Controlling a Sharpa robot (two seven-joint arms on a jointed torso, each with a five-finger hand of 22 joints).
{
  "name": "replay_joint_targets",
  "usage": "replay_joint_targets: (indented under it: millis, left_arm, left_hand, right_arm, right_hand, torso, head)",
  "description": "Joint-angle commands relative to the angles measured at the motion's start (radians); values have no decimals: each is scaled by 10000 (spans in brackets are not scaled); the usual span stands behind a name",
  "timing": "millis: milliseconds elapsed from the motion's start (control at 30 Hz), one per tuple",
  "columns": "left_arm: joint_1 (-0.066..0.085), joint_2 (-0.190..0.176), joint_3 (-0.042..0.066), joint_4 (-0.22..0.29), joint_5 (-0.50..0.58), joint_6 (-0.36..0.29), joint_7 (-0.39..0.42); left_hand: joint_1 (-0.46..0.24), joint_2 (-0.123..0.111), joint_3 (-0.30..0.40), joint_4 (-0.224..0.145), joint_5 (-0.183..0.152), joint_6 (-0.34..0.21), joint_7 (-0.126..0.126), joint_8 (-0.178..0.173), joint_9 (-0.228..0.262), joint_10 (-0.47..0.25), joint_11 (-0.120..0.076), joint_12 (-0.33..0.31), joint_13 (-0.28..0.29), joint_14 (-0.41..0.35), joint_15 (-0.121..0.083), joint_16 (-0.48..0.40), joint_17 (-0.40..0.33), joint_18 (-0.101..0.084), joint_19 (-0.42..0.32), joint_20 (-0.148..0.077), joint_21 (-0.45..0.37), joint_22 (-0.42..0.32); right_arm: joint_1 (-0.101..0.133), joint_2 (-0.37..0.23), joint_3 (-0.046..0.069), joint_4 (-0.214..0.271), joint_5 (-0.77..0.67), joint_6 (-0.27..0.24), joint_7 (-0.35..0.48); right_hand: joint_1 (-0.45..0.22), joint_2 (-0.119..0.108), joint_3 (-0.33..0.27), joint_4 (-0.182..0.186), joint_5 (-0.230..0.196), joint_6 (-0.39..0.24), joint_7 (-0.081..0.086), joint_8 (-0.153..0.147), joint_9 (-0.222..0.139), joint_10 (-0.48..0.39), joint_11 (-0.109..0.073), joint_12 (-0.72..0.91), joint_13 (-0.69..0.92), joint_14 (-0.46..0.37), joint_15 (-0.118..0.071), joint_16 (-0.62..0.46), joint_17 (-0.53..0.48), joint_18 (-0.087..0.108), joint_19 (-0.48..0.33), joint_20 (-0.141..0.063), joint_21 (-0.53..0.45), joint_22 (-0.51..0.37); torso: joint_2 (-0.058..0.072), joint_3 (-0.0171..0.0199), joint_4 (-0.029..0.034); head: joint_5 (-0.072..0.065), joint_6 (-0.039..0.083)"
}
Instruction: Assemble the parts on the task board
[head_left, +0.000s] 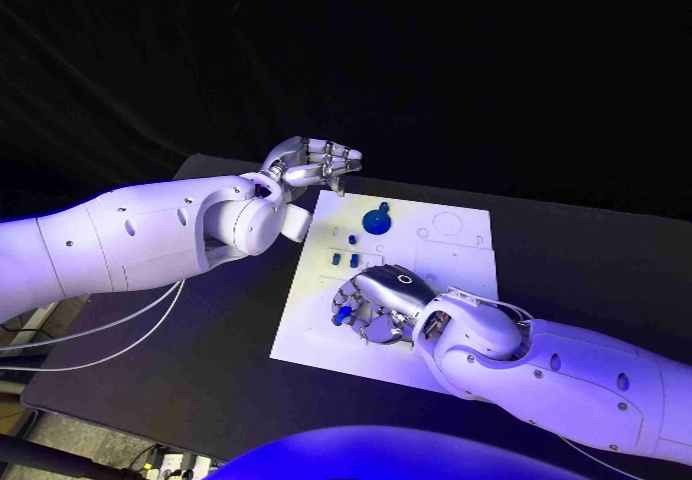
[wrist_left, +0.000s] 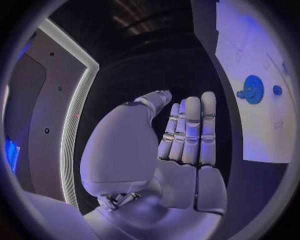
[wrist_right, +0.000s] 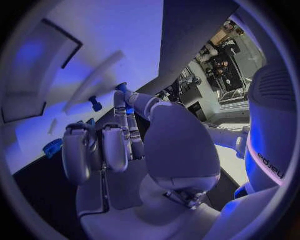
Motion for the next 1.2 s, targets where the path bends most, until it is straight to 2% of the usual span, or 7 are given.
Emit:
replay_joint_targets:
  millis: [33,367,500,700,867,900,1200]
  left_arm:
    - [10,16,6,18,-1,155,41]
    - [10,12,5,20,-1,151,37]
    - [10,11,5,22,-1,148,34]
    - [10,10,5,19,-1,146,28]
    - [10,10,5,14,-1,152,11]
    - [10,11,5,14,-1,154,9]
    - [10,3,5,12,-1,161,-5]
  left_hand:
    - [57,-16,66,-2,16,-34,27,36,9,-80,-4,35,16,-61,1,10,-14,57,-46,50,-59,-13]
    - [57,-16,66,-2,16,-34,27,36,9,-80,-4,35,16,-61,1,10,-14,57,-46,50,-59,-13]
    - [57,-16,66,-2,16,-34,27,36,9,-80,-4,35,16,-61,1,10,-14,57,-46,50,-59,-13]
    - [57,-16,66,-2,16,-34,27,36,9,-80,-4,35,16,-61,1,10,-14,57,-46,50,-59,-13]
    - [50,-19,77,-19,11,-45,33,49,11,-109,1,63,22,-70,5,23,-19,57,-49,54,-55,-9]
    - [50,-19,77,-19,11,-45,33,49,11,-109,1,63,22,-70,5,23,-19,57,-49,54,-55,-9]
    - [50,-19,77,-19,11,-45,33,49,11,-109,1,63,22,-70,5,23,-19,57,-49,54,-55,-9]
  right_arm:
    - [-26,18,-6,-28,-198,283,-69]
    - [-62,137,-10,-111,-640,417,-439]
    - [-69,164,-12,-98,-772,417,-479]
    - [-73,179,-18,-30,-837,381,-417]
    - [-73,173,-22,11,-876,223,-455]
    - [-73,168,-22,17,-886,186,-470]
    - [-82,79,-24,107,-925,-378,-502]
  right_hand:
    - [-78,3,-21,-52,48,8,52,665,797,-24,-21,-60,8,298,-35,-13,-13,-26,624,-54,9,2108]
    - [-157,3,-57,-55,14,-26,44,680,829,-44,-19,-84,22,281,-32,-44,-93,-15,605,-50,-43,2088]
    - [-305,-88,-131,-82,49,-168,72,632,840,-158,13,-165,37,267,-10,-65,-141,-5,585,-36,-94,2071]
    - [-737,-500,-394,-17,604,-707,254,275,706,-387,165,-303,69,252,113,-79,-199,4,562,53,-154,2055]
    - [-845,-632,-482,2,675,-1065,227,25,607,-430,165,-318,100,255,124,-64,-182,7,561,82,-162,2056]
    - [-876,-677,-522,6,680,-1291,197,-119,553,-402,101,-294,136,266,82,-38,-128,2,576,70,-124,2074]
    - [-915,-762,-602,8,674,-1710,153,-375,467,-405,27,-268,220,265,16,-33,-132,-2,587,14,-106,2087]
  torso:
    - [1,-4,29]
    - [-6,-4,8]
    - [-2,-8,8]
    - [-5,-4,13]
    - [-7,-3,8]
    - [-7,-3,8]
    - [-5,4,9]
  head:
    - [-20,-17]
    - [8,-25]
    - [13,-25]
    - [21,-38]
    - [28,-30]
    - [28,-30]
    - [35,-20]
